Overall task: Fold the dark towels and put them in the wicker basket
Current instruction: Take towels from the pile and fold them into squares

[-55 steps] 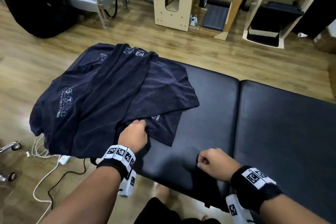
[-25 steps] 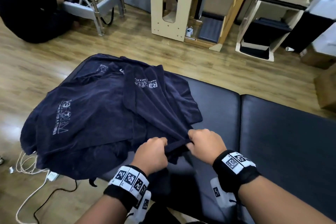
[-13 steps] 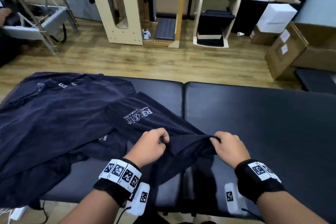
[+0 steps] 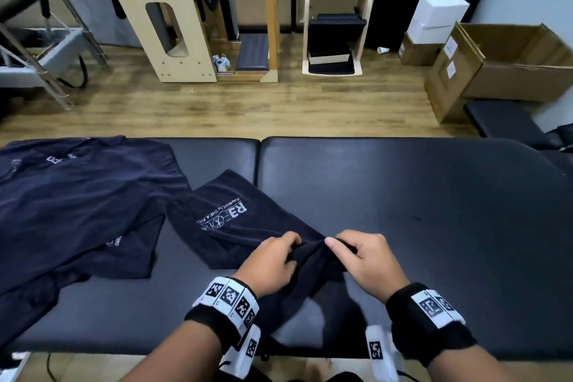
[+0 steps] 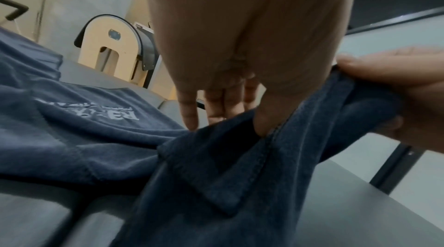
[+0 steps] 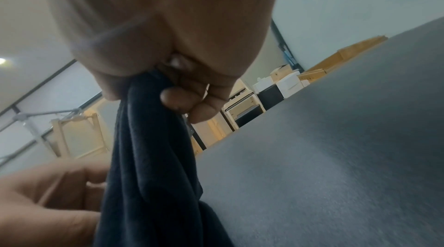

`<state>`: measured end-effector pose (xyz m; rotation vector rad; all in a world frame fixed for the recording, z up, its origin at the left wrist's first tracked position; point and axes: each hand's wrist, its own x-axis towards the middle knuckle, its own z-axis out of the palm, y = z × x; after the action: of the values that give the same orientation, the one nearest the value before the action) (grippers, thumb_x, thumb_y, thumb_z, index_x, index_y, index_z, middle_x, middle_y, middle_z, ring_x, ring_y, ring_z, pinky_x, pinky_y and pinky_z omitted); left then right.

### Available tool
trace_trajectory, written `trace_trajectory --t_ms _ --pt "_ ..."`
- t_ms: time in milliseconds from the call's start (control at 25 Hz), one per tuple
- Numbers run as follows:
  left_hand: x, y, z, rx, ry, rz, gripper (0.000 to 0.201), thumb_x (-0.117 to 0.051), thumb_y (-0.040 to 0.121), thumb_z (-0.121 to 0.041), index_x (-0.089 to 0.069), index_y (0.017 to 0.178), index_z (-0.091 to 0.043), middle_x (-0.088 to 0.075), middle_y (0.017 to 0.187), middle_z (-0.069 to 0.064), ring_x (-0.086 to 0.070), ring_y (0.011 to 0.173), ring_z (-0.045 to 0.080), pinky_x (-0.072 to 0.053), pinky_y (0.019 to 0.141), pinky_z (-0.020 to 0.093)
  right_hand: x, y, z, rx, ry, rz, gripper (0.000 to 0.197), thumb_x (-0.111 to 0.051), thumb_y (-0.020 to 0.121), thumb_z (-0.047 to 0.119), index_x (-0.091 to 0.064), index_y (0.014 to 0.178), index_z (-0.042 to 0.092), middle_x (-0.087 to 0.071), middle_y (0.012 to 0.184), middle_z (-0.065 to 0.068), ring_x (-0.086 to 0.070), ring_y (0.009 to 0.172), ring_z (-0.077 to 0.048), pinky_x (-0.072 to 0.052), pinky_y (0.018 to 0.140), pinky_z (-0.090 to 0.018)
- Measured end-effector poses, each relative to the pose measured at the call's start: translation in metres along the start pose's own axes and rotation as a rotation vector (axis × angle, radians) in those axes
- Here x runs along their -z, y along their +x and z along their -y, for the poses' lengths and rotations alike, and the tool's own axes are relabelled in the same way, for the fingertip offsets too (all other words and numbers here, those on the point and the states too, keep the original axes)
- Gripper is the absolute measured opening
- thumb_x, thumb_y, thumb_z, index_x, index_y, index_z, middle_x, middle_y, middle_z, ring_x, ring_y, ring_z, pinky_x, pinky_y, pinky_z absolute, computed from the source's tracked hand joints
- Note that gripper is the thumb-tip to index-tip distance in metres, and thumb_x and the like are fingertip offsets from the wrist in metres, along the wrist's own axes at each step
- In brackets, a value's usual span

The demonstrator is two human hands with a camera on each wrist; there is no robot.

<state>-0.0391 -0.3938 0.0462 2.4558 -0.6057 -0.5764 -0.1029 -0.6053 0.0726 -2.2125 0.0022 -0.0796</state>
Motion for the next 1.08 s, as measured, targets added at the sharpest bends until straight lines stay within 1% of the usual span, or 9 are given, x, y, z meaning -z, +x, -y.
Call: trace_trajectory --t_ms 80,160,240,320,480,640,840,960,1080 --pt "0.005 -0.002 0.0 -0.01 -0.011 0.0 0.013 -0.059 0.085 -0.018 -0.064 0.096 -0.02 -0.069 0.096 0.0 -0.062 0.097 0.02 -0.047 0.087 0.029 0.0 0.003 -0.005 -0.067 -0.084 0.003 0.04 -0.063 0.096 0.037 -0.052 0.066 0.014 -0.048 0.057 0.0 -0.047 0.058 -0.016 -0.044 0.061 -0.036" --pt "0.014 -0.002 -0.005 0.021 -0.083 -0.018 0.008 -0.06 0.087 -0.018 -0.065 0.092 -0.019 -0.071 0.091 0.0 -0.065 0.092 0.019 -0.048 0.082 0.028 -0.005 0.007 -0.006 -0.182 -0.349 0.104 0.032 -0.058 0.094 0.043 -0.056 0.077 0.016 -0.058 0.071 0.004 -0.058 0.078 -0.022 -0.047 0.072 -0.038" --pt "0.021 0.002 -0.013 -0.004 -0.128 -0.03 0.007 -0.061 0.088 -0.02 -0.065 0.093 -0.022 -0.073 0.087 -0.002 -0.066 0.088 0.017 -0.049 0.078 0.026 -0.012 0.009 0.0 -0.275 -0.556 0.188 0.025 -0.058 0.089 0.047 -0.062 0.106 0.029 -0.064 0.1 0.009 -0.055 0.107 -0.026 -0.045 0.09 -0.04" --pt "0.027 0.005 -0.023 -0.07 -0.119 -0.022 0.011 -0.062 0.088 -0.022 -0.067 0.098 -0.022 -0.074 0.089 -0.002 -0.066 0.087 0.017 -0.049 0.079 0.026 -0.02 0.009 0.006 -0.223 -0.493 0.192 0.047 -0.063 0.082 0.045 -0.054 0.128 0.038 -0.059 0.12 0.015 -0.047 0.12 -0.022 -0.039 0.098 -0.04" --pt "0.041 0.003 -0.027 -0.109 -0.16 -0.07 0.015 -0.068 0.086 -0.026 -0.069 0.101 -0.021 -0.074 0.092 -0.002 -0.066 0.09 0.015 -0.05 0.085 0.029 -0.035 0.018 0.023 0.007 -0.433 0.059 0.032 -0.062 0.076 0.034 -0.064 0.108 0.037 -0.062 0.099 0.018 -0.045 0.098 -0.013 -0.032 0.082 -0.034" --pt "0.054 -0.009 -0.007 -0.088 -0.213 0.003 0.029 -0.08 0.073 -0.021 -0.07 0.1 -0.025 -0.071 0.09 -0.009 -0.065 0.085 0.003 -0.052 0.08 0.02 -0.024 0.033 0.032 -0.054 -0.272 -0.003 0.027 -0.056 0.071 0.023 -0.074 0.089 0.032 -0.069 0.076 0.014 -0.055 0.081 -0.015 -0.048 0.078 -0.035" --pt "0.07 -0.009 0.017 -0.1 -0.179 -0.085 0.016 -0.068 0.073 -0.008 -0.072 0.083 -0.02 -0.062 0.086 -0.004 -0.061 0.077 0.008 -0.048 0.074 0.024 -0.006 0.044 0.035 -0.229 -0.011 -0.122 0.037 -0.061 0.079 0.001 -0.08 0.089 0.031 -0.076 0.081 0.02 -0.071 0.082 -0.003 -0.058 0.083 -0.032" --pt "0.08 -0.004 0.015 -0.112 -0.338 -0.054 0.009 -0.065 0.075 -0.01 -0.066 0.079 -0.018 -0.065 0.076 -0.004 -0.055 0.063 0.004 -0.045 0.064 0.024 0.006 0.049 0.034 -0.377 -0.008 -0.13 0.034 -0.056 0.081 0.003 -0.079 0.087 0.028 -0.076 0.081 0.016 -0.071 0.083 -0.004 -0.058 0.086 -0.035" --pt "0.086 0.002 -0.002 -0.148 -0.373 -0.101 0.006 -0.063 0.081 -0.014 -0.064 0.083 -0.019 -0.065 0.069 -0.006 -0.053 0.061 0.003 -0.045 0.062 0.024 0.006 0.045 0.047 -0.226 -0.282 -0.002 0.048 -0.059 0.076 0.013 -0.069 0.118 0.033 -0.07 0.117 0.015 -0.061 0.111 -0.015 -0.047 0.101 -0.031"
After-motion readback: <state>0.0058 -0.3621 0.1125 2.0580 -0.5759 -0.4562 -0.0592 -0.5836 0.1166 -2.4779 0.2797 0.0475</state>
